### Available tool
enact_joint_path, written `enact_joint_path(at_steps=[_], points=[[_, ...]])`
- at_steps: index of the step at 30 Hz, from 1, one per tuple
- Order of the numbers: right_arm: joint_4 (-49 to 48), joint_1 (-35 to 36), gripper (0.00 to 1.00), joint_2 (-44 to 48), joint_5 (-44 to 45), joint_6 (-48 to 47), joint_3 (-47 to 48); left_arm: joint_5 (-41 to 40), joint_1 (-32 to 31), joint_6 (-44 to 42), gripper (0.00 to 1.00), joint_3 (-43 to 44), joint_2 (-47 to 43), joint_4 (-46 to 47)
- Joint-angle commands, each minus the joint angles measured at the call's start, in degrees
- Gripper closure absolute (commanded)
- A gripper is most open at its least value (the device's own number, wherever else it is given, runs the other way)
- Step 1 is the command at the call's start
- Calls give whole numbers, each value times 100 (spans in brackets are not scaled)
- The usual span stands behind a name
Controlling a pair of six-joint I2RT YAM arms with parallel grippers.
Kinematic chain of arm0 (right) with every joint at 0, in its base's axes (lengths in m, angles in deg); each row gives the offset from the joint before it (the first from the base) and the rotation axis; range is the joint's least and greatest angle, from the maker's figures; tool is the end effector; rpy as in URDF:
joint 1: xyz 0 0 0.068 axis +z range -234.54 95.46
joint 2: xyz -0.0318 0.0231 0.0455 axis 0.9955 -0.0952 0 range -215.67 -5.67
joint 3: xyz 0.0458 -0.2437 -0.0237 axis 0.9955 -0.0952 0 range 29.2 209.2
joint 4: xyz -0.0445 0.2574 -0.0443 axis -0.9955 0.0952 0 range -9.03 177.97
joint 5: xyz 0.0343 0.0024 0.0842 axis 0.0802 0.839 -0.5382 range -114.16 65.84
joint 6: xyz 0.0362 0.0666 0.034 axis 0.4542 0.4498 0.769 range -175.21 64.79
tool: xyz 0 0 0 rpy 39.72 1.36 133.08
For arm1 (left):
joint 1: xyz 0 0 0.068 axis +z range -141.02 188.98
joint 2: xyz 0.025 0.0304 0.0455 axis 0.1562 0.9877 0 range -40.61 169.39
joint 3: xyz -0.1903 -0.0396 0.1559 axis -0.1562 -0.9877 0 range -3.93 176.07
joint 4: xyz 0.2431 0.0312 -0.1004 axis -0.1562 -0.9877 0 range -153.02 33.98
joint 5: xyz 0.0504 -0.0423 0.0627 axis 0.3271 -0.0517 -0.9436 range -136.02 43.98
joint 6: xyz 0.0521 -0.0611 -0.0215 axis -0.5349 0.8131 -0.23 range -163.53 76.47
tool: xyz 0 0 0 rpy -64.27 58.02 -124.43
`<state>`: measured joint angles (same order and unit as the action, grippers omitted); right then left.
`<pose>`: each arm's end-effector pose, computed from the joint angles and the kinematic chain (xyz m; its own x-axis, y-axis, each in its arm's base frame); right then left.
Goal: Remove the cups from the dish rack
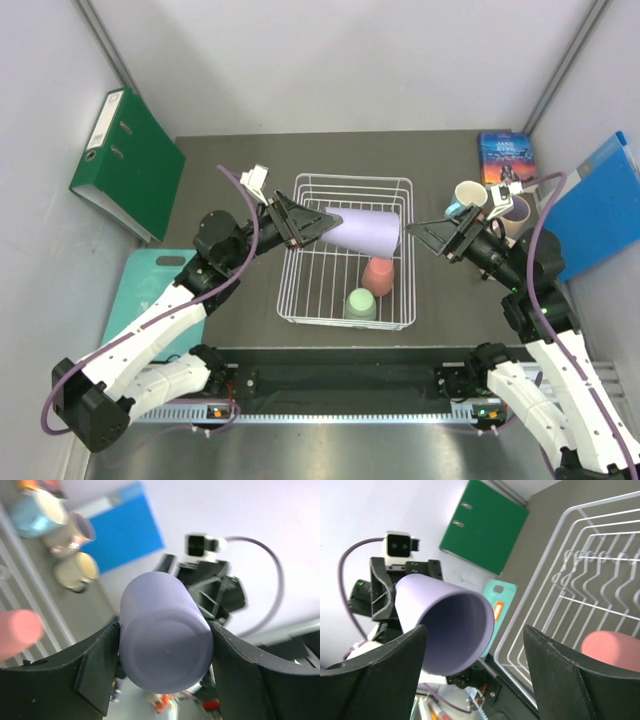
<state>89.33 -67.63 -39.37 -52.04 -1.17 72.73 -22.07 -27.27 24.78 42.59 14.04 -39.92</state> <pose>0.1755 0.0887 0.3515 -0.5556 0.5790 -0.5968 -0.4335 0.4108 0.8021 0.2043 -0.1864 0.3525 -0.7621 -0.4942 -0.4183 0.4234 0.1083 -0.8994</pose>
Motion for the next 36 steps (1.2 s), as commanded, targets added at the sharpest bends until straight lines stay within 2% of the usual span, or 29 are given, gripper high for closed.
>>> enact_joint_path(at_steps=[1,6,10,12,16,26,27,28,30,31,36], points=[[-801,120,23,144,-411,361,77,822,30,727,100,-100,63,1520],[-1073,243,22,47,-447,476,261,823,30,719,100,-205,46,1423],[-871,313,22,108,-236,318,463,595,30,491,100,-258,-86,1125],[-967,322,22,74,-358,405,525,445,22,376,100,-249,-139,888],[-1345,524,22,-76,-569,651,472,541,30,428,100,-249,-16,991],[-1539,1832,24,-831,-52,353,691,664,21,578,100,-302,195,1378],[-1539,1895,26,-1006,-16,301,744,673,21,595,100,-319,238,1405],[-1539,1974,39,-1086,36,248,797,682,21,604,100,-345,256,1414],[-1469,2106,58,-1296,203,81,990,673,13,595,100,-372,248,1414],[-1391,2141,73,-1350,247,37,1052,673,21,578,100,-381,239,1405],[-873,2168,96,-1430,721,-420,1474,533,21,114,99,-258,151,801]])
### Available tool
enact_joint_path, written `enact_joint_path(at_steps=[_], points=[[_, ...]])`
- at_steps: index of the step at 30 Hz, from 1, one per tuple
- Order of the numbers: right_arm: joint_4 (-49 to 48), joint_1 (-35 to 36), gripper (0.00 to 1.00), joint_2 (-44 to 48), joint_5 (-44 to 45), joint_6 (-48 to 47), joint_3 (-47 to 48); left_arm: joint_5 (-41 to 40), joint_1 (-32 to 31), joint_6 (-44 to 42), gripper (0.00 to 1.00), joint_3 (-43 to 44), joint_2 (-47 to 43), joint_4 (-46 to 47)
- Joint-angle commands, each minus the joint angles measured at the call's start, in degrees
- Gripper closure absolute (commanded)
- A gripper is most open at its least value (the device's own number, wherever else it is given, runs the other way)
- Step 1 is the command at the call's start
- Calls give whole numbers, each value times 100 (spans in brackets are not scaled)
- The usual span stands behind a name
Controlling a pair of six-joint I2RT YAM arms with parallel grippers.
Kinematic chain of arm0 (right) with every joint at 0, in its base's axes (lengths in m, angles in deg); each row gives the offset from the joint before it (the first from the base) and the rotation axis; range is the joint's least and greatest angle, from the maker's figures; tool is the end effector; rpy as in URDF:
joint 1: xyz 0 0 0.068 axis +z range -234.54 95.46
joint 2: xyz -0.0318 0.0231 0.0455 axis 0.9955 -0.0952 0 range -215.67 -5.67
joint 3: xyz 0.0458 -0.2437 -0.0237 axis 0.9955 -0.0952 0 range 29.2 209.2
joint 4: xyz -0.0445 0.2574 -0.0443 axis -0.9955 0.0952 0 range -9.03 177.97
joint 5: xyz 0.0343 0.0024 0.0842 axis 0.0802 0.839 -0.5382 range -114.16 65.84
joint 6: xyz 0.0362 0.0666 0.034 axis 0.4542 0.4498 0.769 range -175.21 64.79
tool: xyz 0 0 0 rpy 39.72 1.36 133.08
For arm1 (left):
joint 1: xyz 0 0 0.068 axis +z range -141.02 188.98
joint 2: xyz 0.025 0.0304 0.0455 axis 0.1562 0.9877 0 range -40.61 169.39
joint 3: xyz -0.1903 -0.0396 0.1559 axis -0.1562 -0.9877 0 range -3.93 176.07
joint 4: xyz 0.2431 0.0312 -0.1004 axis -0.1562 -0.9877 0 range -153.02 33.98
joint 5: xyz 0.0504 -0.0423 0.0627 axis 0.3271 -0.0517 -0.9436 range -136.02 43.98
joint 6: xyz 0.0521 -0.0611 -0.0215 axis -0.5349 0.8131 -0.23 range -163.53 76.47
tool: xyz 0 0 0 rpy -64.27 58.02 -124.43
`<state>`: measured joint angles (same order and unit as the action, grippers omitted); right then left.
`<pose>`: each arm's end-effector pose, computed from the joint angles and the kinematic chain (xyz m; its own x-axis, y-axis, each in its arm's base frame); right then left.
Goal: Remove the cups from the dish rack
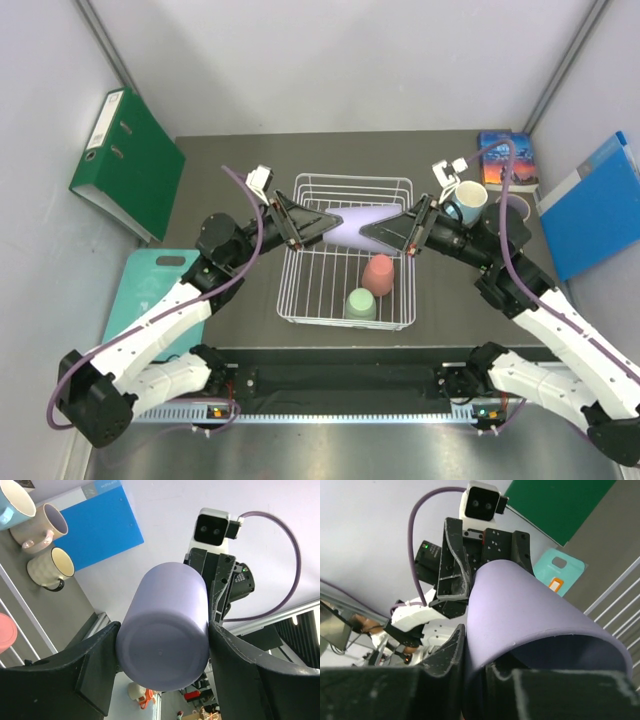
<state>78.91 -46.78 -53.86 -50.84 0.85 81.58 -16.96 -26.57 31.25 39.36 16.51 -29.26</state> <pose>0.1714 0.1739 0.3851 -0.6985 0.3967 -0.5956 -0.5739 0.1866 0.7974 0.2070 -0.1913 0.3442 -0.8143 -0.4547 -0.3607 0.4102 -0.0111 -0.9119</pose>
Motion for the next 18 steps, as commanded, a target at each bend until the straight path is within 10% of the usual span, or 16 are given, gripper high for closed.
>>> enact_joint_path(at_steps=[1,4,5,18], points=[[363,83,100,46,733,-726,667,-23,-48,-665,76,188,-113,-512],[1136,74,100,186,1505,-1349,1098,-732,-48,-1298,8,608,-245,-1978],[1373,83,100,134,1977,-1490,1438,-1039,-48,-1430,1,715,-289,-2374],[4917,-523,100,-3406,4759,-2767,5281,-3362,-49,-1853,1,1550,-105,-5487]])
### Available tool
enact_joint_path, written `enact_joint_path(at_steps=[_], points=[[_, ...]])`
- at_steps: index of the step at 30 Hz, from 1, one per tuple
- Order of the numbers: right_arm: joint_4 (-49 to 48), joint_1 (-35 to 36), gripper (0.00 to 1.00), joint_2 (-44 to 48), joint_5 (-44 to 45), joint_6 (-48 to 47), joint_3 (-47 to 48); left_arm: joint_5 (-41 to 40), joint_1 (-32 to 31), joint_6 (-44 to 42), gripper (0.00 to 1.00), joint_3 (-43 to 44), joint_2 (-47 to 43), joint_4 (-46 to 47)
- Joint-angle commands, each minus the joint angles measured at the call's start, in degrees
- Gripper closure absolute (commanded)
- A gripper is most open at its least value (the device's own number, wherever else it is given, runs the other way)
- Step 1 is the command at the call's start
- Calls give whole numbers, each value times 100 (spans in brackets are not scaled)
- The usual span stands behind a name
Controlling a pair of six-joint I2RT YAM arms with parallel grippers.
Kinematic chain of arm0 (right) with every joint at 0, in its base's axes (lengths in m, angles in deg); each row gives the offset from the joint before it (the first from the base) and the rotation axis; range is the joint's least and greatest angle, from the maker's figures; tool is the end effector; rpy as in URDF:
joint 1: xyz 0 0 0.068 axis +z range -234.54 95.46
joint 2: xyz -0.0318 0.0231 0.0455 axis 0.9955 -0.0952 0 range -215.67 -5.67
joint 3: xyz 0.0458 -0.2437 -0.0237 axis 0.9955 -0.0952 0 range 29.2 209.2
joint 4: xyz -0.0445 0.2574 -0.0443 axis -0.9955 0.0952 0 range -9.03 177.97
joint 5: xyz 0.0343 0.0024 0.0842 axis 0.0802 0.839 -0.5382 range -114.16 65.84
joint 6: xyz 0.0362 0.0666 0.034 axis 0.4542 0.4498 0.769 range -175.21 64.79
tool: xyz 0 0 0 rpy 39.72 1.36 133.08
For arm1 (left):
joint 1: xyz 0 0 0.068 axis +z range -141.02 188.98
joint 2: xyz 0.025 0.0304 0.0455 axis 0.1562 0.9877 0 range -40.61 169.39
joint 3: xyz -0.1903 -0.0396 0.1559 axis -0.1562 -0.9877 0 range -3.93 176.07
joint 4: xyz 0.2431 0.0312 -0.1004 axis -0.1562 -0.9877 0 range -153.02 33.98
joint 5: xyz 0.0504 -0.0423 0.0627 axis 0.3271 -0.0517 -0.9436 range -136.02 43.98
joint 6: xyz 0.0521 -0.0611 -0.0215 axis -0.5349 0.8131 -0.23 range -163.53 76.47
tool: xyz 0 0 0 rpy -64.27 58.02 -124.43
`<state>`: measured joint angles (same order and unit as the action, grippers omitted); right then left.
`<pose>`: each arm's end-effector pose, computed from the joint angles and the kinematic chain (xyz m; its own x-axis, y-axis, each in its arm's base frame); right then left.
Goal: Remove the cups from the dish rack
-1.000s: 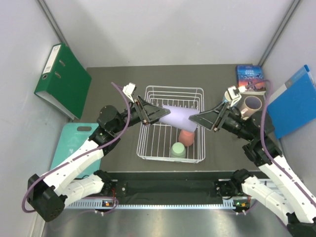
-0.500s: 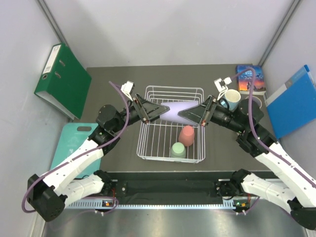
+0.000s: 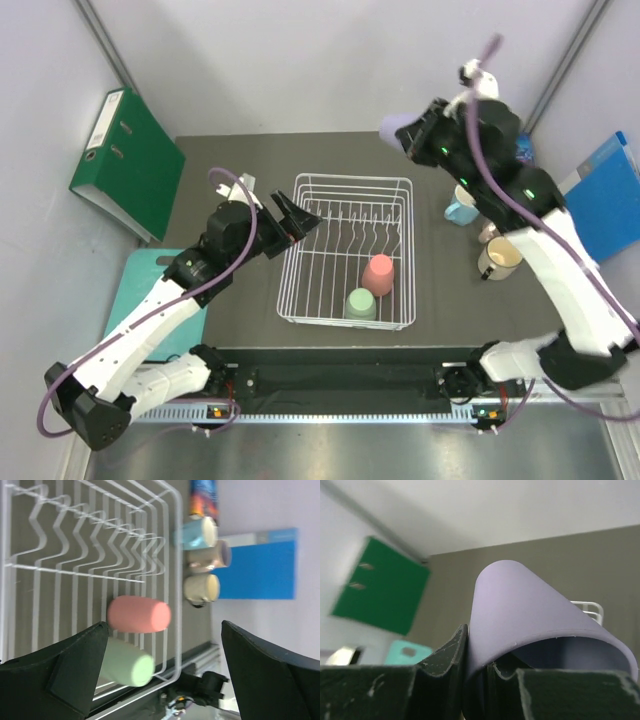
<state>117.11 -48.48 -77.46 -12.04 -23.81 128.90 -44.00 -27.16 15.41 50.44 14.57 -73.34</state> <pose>0.2356 0.1526 0.4897 -0.3110 0.4036 -0.8605 -0.2875 0.8230 0.4899 0.2181 -0.1625 0.3210 -0.6578 -0.5797 -0.4809 0.1028 0.5634 -0.8197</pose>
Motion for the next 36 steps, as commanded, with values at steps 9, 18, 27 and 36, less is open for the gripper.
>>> enact_joint_path(at_steps=[9,18,27,36], points=[[1597,-881,100,-2927,1126,86,1789,-1309,2,-277,1,390,-95,-1976],[1455,-995,100,-2596,1293,157,1193,-1328,2,-269,1,302,-227,-2267],[2450,-1021,100,-601,1698,-46,-731,-1319,2,-374,2,206,-288,-2293],[1959,-1039,100,113,1021,358,-2955,-862,2,-374,5,144,151,-2170]])
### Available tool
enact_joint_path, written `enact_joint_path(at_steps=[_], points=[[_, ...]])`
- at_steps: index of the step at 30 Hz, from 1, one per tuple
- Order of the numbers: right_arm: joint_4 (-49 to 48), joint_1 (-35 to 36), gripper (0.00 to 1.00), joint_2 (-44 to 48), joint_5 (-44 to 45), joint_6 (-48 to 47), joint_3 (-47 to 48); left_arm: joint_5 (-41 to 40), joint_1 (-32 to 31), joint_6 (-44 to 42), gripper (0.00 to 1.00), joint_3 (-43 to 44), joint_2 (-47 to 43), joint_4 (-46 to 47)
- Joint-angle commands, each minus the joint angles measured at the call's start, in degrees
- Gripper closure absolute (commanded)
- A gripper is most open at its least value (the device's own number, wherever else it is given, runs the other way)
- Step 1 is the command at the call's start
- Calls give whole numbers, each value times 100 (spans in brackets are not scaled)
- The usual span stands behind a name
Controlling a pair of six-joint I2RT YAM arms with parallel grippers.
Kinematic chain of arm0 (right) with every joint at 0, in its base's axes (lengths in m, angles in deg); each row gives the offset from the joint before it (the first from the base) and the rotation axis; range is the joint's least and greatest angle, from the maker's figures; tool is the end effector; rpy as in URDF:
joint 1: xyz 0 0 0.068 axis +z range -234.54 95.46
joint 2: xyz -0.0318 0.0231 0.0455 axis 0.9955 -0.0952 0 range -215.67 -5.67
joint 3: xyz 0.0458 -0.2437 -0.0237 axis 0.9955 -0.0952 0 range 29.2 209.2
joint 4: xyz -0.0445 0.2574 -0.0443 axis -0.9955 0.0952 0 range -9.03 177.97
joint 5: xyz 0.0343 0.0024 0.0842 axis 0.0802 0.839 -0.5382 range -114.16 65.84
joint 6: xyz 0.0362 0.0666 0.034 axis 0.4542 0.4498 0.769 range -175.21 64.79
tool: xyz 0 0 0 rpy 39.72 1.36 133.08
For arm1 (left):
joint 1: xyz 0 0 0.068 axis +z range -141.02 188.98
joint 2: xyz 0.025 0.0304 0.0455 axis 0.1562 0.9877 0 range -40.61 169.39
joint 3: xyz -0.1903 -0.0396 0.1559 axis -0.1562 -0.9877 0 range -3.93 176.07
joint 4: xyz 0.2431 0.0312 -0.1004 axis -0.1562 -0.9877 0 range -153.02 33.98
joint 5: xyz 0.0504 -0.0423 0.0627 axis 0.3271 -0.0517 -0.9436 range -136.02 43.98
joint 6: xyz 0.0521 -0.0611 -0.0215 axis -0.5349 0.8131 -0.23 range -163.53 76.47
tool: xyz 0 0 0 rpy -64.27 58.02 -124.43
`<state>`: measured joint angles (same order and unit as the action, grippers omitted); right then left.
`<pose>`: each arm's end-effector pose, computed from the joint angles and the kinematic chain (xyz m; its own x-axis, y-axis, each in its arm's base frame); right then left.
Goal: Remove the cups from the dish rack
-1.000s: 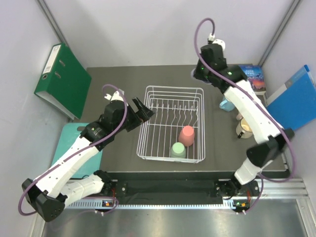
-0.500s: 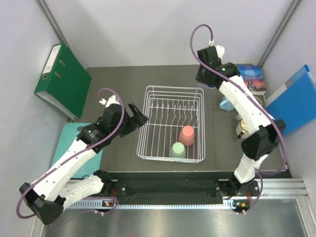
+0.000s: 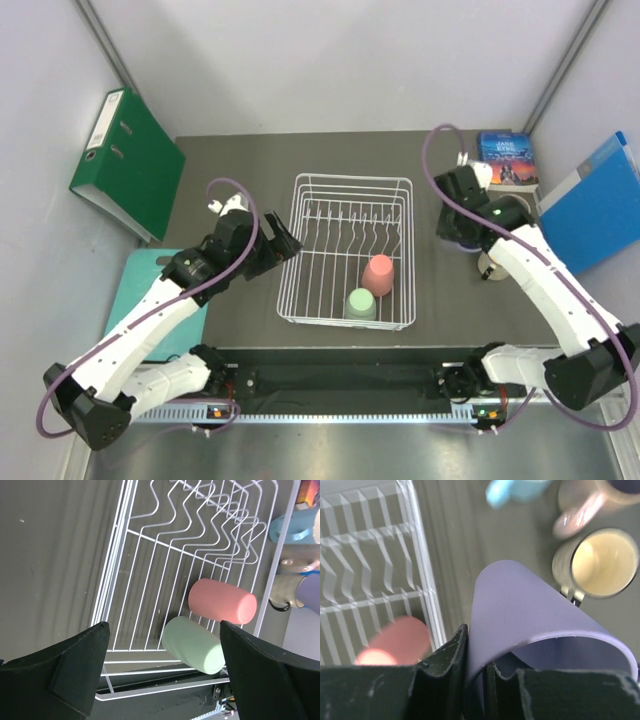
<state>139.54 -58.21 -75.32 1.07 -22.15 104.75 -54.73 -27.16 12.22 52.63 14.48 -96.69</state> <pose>0.2491 0.0887 0.3122 -0.6897 0.2092 -0.6932 0.2467 0.9680 0.0466 0.2026 -0.1344 0.2842 -0.6908 -0.5072 -0.5153 -0.1471 0.7964 -0.5867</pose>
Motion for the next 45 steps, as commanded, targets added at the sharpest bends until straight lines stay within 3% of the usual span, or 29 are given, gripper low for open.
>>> enact_joint_path(at_steps=[1,11,20,29,41,45], points=[[-328,-75,100,-145,-334,201,-576,281,10,-81,6,-66,186,164],[-996,-663,100,-1103,-993,-36,-840,353,11,-73,5,-118,19,-117],[-1093,-1042,100,-2105,-1398,-229,-498,194,2,-46,5,-83,-42,-390],[-1084,-1060,73,-2247,-1425,-309,-366,168,11,-125,4,-109,2,-337],[-311,-1007,43,-1192,-1521,-370,1074,142,11,-477,1,4,37,-3],[-213,-998,39,-492,-1889,-327,1436,238,10,-731,1,92,98,225]])
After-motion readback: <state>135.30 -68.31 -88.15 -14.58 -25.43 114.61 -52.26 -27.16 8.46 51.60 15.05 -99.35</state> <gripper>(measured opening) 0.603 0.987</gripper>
